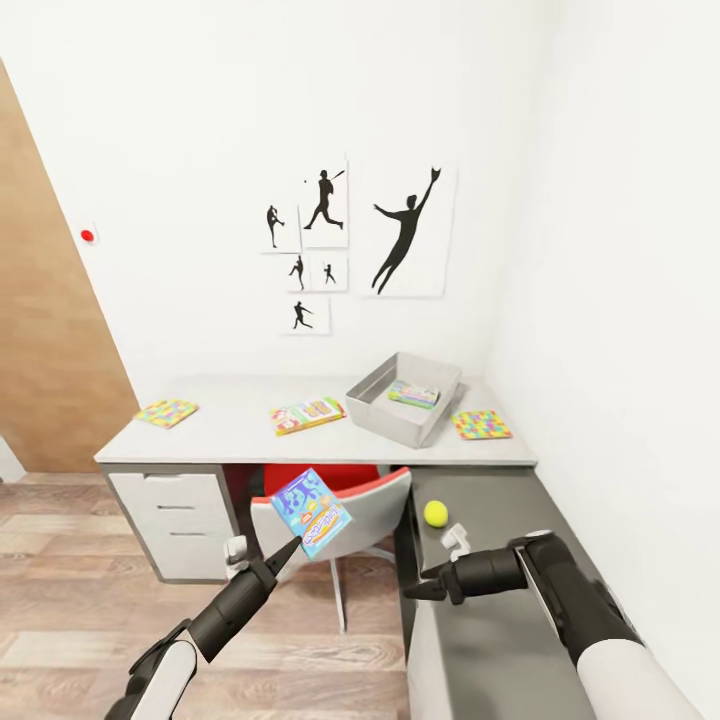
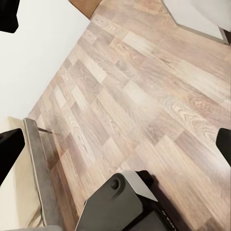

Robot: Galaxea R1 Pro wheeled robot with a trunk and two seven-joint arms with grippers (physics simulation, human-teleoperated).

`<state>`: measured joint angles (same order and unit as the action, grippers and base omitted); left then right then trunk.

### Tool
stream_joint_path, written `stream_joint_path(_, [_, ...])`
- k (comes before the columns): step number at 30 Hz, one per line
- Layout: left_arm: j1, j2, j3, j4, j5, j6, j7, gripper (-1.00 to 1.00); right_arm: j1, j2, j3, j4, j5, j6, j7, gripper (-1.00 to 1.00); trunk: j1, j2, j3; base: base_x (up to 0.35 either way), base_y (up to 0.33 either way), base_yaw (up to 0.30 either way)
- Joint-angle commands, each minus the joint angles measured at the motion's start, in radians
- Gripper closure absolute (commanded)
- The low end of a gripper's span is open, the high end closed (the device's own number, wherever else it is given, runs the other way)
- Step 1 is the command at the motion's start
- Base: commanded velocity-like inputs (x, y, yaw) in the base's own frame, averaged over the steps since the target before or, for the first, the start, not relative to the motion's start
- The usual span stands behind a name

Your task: Put all the toys in the child's room - the three board games (two on the bed and one on the table), the two jigsaw puzzles on the table, and the tennis ball on the table - inside the toy box on the table in the child's room.

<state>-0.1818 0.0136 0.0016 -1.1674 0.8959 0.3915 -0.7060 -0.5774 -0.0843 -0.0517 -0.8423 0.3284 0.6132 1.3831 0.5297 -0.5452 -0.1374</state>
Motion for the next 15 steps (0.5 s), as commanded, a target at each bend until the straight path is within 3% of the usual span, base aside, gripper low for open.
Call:
stream_joint_path(1, [-0.001,0.0,0.0,0.0,0.009,0.009,-0.001,1.0,-0.001,0.001,-0.003,-0.001,0.009,0.01,0.008,-1.0,0.001,-0.002,-0.002,0.149,0.181,0.0])
stream_joint_path(8, [-0.001,0.0,0.0,0.0,0.009,0.009,-0.002,1.0,-0.001,0.0,-0.003,-0.001,0.009,0.01,0.008,-1.0,0.001,-0.002,-0.002,0.16,0.19,0.0])
stream_joint_path(15, [-0.001,0.0,0.0,0.0,0.009,0.009,-0.002,1.0,-0.001,0.0,-0.003,-0.001,0.009,0.01,0.008,-1.0,0.001,-0.002,-0.002,0.057,0.065,0.0])
